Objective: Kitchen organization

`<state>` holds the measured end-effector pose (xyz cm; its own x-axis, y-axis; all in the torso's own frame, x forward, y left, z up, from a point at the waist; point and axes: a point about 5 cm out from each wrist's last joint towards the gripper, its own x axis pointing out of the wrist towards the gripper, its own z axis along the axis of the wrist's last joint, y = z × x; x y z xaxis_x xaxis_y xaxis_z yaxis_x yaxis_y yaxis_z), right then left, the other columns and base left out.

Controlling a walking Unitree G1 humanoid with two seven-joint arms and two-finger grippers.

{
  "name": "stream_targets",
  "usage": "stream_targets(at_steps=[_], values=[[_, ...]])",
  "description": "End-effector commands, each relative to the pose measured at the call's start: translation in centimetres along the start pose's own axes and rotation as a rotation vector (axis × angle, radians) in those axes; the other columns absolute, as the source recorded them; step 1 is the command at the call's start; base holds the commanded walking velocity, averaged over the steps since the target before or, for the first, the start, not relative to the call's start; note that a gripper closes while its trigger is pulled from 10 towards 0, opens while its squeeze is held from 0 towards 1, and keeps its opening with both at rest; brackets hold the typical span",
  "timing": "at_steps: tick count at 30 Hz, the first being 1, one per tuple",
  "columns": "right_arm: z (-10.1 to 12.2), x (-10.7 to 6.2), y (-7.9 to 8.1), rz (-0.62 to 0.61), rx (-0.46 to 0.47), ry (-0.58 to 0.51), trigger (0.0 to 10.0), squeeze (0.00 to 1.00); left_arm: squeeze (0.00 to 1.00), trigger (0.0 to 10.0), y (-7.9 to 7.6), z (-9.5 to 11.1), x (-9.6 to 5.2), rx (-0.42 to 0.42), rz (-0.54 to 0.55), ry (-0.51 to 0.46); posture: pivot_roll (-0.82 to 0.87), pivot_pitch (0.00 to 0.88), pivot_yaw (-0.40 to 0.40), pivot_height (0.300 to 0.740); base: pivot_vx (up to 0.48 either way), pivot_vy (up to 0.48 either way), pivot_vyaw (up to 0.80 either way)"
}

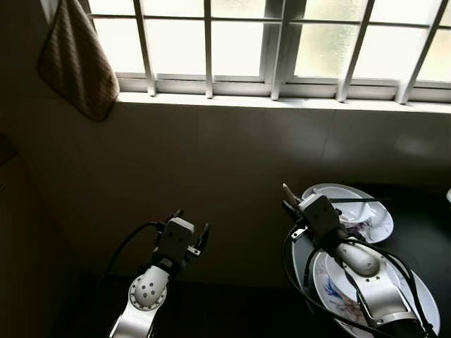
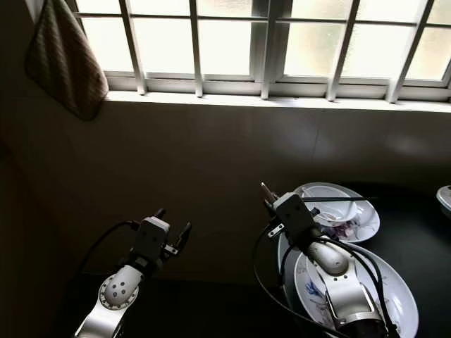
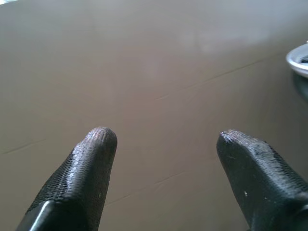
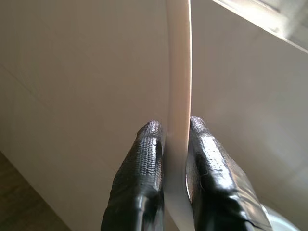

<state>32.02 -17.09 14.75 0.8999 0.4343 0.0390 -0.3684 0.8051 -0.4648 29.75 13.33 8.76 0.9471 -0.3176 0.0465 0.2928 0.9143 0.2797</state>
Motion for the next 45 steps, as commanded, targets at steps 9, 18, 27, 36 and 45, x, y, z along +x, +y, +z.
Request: stream_targets(at_steps=[9,18,27,36,45], values=[[0.9,0.2,0.8,-0.087,0.034,-0.028,0.0,0.0,0.0,10.0,0.8,0.4,-0.3,0.012,0.028,-0.027,-0.09,0.0,-0.034,0.74,0.0,0.0,0.8],[1.2,0.4,1.7,-0.141,0.07,-0.04,0.0,0.0,0.0,10.0,1.2,0.3,-0.5,0.003,0.047,-0.025,-0.08,0.0,-0.038,0.74,0.0,0.0,0.8],[1.8,1.0,1.9,-0.169,0.077,-0.064,0.0,0.0,0.0,10.0,1.3,0.5,-0.4,0.001,0.053,-0.034,-0.07,0.0,-0.043,0.74,0.0,0.0,0.8],[2.1,1.2,2.0,-0.185,0.072,-0.082,0.0,0.0,0.0,10.0,2.3,1.3,-0.3,-0.016,0.117,-0.081,-0.06,0.0,-0.044,0.74,0.0,0.0,0.8],[3.3,2.4,2.1,-0.171,0.054,-0.133,0.0,0.0,0.0,10.0,2.9,2.9,0.2,-0.022,0.149,-0.143,-0.05,0.0,-0.047,0.74,0.322,0.0,0.8]])
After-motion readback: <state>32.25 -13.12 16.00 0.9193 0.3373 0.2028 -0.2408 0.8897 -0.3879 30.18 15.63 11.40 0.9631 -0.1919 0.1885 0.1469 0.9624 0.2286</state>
